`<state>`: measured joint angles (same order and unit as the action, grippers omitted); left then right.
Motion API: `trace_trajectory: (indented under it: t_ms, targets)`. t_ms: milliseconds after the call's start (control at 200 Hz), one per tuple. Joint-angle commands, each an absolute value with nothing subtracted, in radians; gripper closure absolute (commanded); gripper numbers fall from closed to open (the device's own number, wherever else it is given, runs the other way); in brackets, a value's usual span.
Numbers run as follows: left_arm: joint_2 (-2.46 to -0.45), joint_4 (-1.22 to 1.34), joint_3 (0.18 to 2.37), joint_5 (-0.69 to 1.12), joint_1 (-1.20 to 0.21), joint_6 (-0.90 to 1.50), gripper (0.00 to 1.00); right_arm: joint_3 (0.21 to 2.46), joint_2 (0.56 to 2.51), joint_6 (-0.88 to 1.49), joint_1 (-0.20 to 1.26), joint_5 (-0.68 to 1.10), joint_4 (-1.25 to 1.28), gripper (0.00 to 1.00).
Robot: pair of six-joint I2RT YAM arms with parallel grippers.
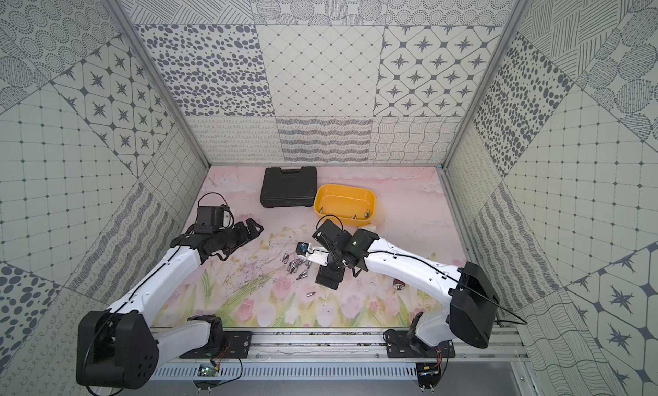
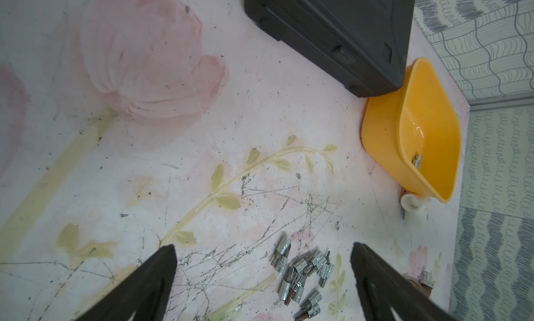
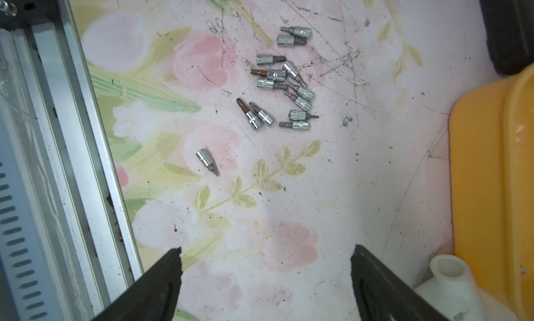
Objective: Put the bit on the desktop into the storage box
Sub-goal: Pick up the screwdriver bit from the center of the board.
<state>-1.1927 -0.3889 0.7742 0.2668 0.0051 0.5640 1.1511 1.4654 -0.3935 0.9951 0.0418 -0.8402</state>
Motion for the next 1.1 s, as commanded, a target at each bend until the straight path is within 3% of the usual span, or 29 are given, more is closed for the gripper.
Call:
trace_trajectory:
  t_ms: [0,490,1096]
  targets:
    - [-1.185,-0.306,0.758,0.406,0.055,0.632,0.01,1.203,1.519,-0.442,1.042,-0.02,-0.89,0.1]
    - [-1.188,-0.302,0.735,0.421,0.076,0.631,0.01,1.348,1.806,-0.486,1.142,-0.039,-0.972,0.3]
    - [-1.202,-0.295,0.734,0.429,0.078,0.632,0.01,1.419,1.976,-0.479,1.161,0.018,-0.97,0.5]
